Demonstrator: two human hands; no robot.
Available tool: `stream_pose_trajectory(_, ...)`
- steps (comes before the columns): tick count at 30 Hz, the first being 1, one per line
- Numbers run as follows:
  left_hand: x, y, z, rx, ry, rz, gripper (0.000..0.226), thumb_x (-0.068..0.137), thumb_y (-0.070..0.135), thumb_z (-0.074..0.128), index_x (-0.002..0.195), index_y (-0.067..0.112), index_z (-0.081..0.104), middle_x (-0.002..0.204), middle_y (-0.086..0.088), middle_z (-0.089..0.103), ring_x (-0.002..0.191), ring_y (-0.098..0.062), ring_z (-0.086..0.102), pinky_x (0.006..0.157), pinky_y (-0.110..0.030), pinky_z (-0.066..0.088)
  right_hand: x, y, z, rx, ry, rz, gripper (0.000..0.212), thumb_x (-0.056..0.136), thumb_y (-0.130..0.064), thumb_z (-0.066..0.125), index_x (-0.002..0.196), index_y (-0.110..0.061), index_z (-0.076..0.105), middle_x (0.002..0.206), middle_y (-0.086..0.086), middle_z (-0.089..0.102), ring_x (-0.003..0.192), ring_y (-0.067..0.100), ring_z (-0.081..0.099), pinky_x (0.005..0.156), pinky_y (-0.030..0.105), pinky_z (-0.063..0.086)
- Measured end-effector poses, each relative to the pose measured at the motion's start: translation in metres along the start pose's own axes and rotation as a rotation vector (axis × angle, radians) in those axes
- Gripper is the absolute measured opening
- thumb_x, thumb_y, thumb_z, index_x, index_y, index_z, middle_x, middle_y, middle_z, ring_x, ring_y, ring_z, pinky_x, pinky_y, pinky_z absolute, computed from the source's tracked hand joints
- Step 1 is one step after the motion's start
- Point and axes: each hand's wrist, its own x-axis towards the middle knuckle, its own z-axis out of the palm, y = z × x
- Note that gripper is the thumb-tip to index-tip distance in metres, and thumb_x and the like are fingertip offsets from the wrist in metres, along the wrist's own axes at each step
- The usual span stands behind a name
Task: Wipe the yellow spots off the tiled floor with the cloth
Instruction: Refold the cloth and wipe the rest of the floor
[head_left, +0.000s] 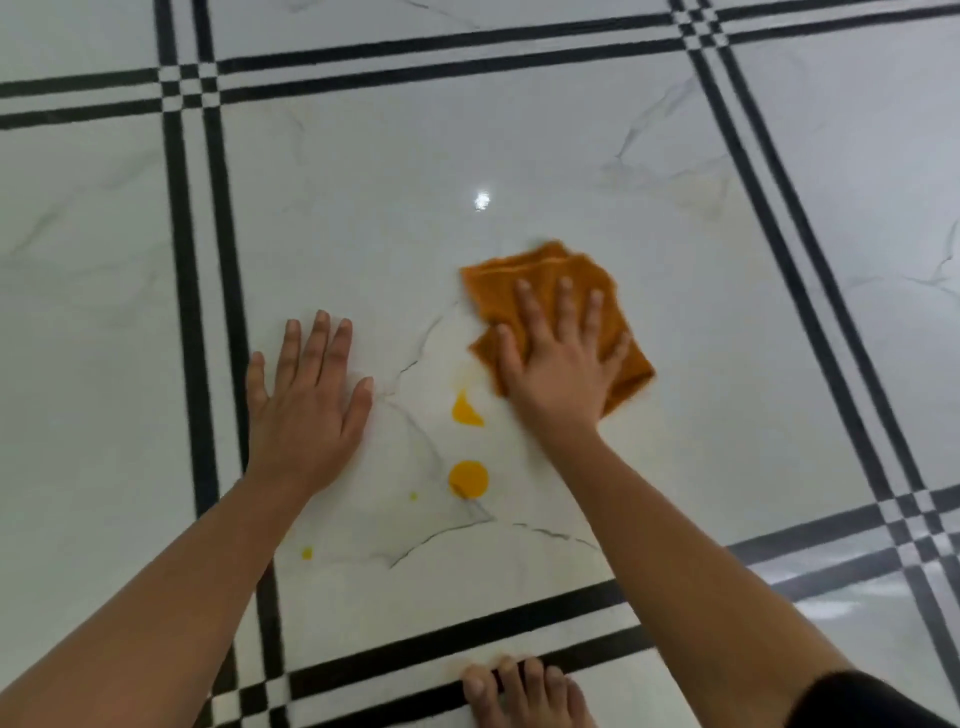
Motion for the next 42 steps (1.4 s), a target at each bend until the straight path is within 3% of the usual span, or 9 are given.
stream_pose_trajectory(3,-0.018,-0.020,-0.003,-0.005,-0.002,-0.059,0.068,0.089,0.050,0.009,0.148,0.019,0.016,0.156,-0.004,0.014,0.144,-0.023,0.008,0.112,-0.052,0.005,-0.069,-0.007,0.011,-0.044,0.102,0.169,0.063,0.087,-0.060,0.025,0.144,-0.034,0.030,0.155,0.008,0.023,0.143,0.035,0.010,0.107,0.067,0.008)
stream_pose_trajectory(6,-0.035,-0.031,0.003,-0.006,-0.022,-0.117,0.067,0.088,0.050,0.009,0.148,0.020,0.013,0.157,-0.003,0.012,0.144,-0.022,0.006,0.112,-0.052,0.006,-0.118,-0.063,0.031,-0.043,-0.015,-0.023,0.067,0.086,-0.059,0.029,0.143,-0.025,0.033,0.152,0.016,0.027,0.140,0.041,0.010,0.103,0.068,0.002)
stream_pose_trajectory(9,-0.051,-0.041,0.003,-0.048,-0.019,-0.197,0.065,0.090,0.048,0.013,0.149,0.021,0.012,0.157,-0.001,0.009,0.144,-0.021,0.003,0.112,-0.050,0.005,-0.083,-0.118,0.033,-0.010,-0.140,-0.175,0.066,0.092,-0.058,0.024,0.149,-0.030,0.008,0.158,0.012,0.000,0.141,0.039,-0.015,0.102,0.068,-0.014)
stream_pose_trajectory(14,-0.070,-0.042,-0.006,-0.208,0.121,-0.427,0.067,0.090,0.046,0.019,0.148,0.013,0.014,0.157,-0.007,0.010,0.144,-0.024,0.005,0.113,-0.050,0.007,-0.052,-0.112,0.009,0.194,-0.235,-0.194,0.057,0.095,-0.055,0.022,0.148,-0.036,0.010,0.159,0.000,0.002,0.145,0.023,-0.010,0.110,0.058,-0.004)
stream_pose_trajectory(22,0.021,0.036,-0.007,-0.064,-0.017,0.199,0.071,0.091,0.061,0.023,0.148,0.028,-0.003,0.158,0.002,0.001,0.144,-0.023,-0.007,0.113,-0.052,-0.005,-0.046,-0.041,-0.019,0.104,-0.115,-0.132,0.050,0.100,-0.041,0.019,0.148,-0.026,0.020,0.155,-0.002,0.022,0.145,0.016,0.006,0.113,0.048,0.006)
stream_pose_trajectory(31,-0.073,-0.034,0.021,0.048,0.016,-0.005,0.084,0.077,0.079,0.012,0.147,0.034,0.003,0.157,0.000,0.007,0.143,-0.035,0.003,0.110,-0.060,-0.002,-0.075,-0.076,-0.001,0.067,-0.204,-0.316,0.063,0.090,-0.047,0.009,0.148,-0.025,0.021,0.155,-0.002,0.022,0.145,0.016,0.006,0.114,0.045,0.004)
stream_pose_trajectory(35,-0.088,-0.051,0.013,-0.044,0.058,-0.426,0.090,0.074,0.078,0.017,0.148,0.028,0.006,0.157,-0.006,0.008,0.142,-0.040,0.000,0.107,-0.065,-0.001,-0.084,-0.095,0.004,0.057,-0.255,-0.392,0.053,0.098,-0.045,0.016,0.148,-0.027,0.018,0.156,-0.002,0.019,0.146,0.016,0.003,0.114,0.044,0.001)
stream_pose_trajectory(40,-0.131,-0.032,0.027,0.009,-0.015,-0.092,0.090,0.075,0.081,0.017,0.148,0.029,0.015,0.156,-0.008,0.013,0.140,-0.043,0.006,0.104,-0.070,0.007,-0.094,-0.104,0.012,0.016,-0.306,-0.361,0.055,0.097,-0.049,0.013,0.149,-0.029,0.013,0.158,-0.002,0.010,0.146,0.017,-0.001,0.115,0.044,-0.002)
stream_pose_trajectory(42,-0.102,-0.064,0.018,0.021,0.017,-0.248,0.092,0.073,0.082,0.017,0.148,0.031,0.005,0.157,-0.007,0.005,0.141,-0.042,0.000,0.105,-0.071,0.001,-0.095,-0.102,0.010,0.017,-0.309,-0.359,0.053,0.099,-0.045,0.018,0.149,-0.028,0.012,0.158,-0.001,0.010,0.146,0.016,-0.001,0.114,0.044,-0.003)
